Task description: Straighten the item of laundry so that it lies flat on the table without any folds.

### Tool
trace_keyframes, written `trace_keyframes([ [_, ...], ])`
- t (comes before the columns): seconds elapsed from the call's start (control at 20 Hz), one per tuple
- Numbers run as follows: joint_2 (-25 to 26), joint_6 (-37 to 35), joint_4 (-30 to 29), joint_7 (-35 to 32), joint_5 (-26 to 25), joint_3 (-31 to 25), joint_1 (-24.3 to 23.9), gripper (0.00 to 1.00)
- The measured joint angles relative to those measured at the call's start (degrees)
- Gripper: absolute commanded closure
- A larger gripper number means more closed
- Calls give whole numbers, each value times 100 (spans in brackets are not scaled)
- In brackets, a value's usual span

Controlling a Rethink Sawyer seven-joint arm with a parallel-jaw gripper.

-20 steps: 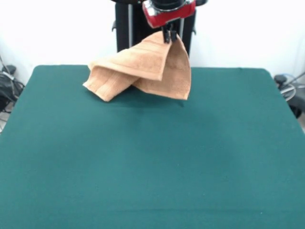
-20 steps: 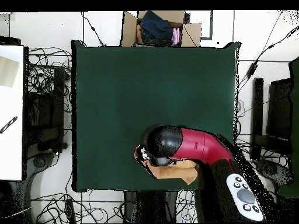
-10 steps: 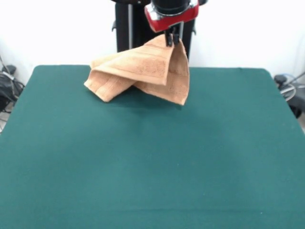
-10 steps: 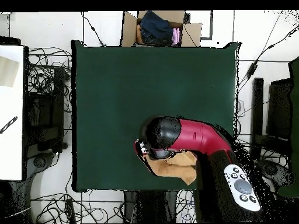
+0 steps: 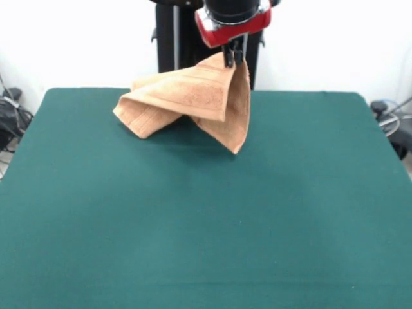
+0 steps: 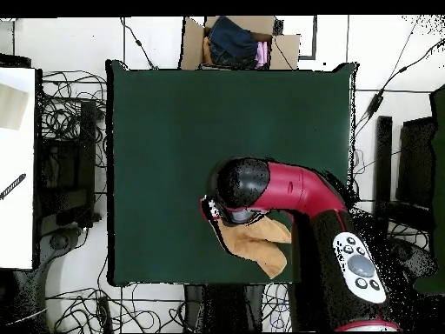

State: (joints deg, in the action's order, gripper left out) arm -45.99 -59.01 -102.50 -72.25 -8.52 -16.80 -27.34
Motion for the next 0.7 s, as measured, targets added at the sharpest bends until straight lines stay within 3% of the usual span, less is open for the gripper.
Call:
trace_keyframes([
  [0.7,183,-60,370,0,0,21,104,100],
])
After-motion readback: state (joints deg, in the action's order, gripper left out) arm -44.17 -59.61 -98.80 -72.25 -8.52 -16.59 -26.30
